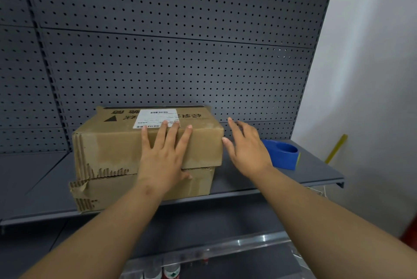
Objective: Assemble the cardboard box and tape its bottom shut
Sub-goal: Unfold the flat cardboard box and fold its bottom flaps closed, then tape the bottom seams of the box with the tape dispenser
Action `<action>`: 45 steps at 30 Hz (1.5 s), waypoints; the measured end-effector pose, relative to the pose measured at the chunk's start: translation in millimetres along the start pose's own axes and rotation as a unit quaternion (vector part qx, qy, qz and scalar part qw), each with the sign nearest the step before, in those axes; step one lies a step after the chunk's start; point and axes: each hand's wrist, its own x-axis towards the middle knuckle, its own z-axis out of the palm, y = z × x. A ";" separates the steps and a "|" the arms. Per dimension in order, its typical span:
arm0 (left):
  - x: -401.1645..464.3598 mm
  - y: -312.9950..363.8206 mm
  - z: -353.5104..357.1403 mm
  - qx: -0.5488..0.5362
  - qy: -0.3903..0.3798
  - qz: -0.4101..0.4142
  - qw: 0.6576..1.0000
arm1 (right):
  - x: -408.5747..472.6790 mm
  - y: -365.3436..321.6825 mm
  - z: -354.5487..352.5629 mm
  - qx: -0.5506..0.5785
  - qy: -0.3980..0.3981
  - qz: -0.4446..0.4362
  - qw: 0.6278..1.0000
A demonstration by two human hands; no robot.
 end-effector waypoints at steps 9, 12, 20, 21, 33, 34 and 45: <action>5.6 0.8 8.3 0.024 0.023 -0.008 0.999 | 7.8 82.5 18.5 -0.098 -0.064 0.101 0.988; 7.4 0.7 13.3 0.015 0.049 -0.003 0.999 | 11.8 107.2 26.4 -0.122 -0.089 0.126 0.980; 6.1 2.4 14.8 0.008 0.070 -0.009 0.997 | 22.0 150.5 45.2 -0.164 -0.140 0.176 0.960; 6.0 2.2 14.7 0.010 0.068 -0.010 0.998 | 23.2 153.4 47.4 -0.168 -0.142 0.180 0.959; 6.1 2.1 17.0 0.020 0.056 -0.009 0.998 | 34.2 160.5 60.1 -0.224 -0.172 0.196 0.939; 6.0 1.9 17.1 0.020 0.057 -0.009 0.998 | 35.1 160.9 60.4 -0.224 -0.165 0.188 0.942; 3.3 0.2 17.8 0.014 0.053 -0.001 0.998 | 45.5 140.5 29.1 -0.071 -0.027 0.095 0.993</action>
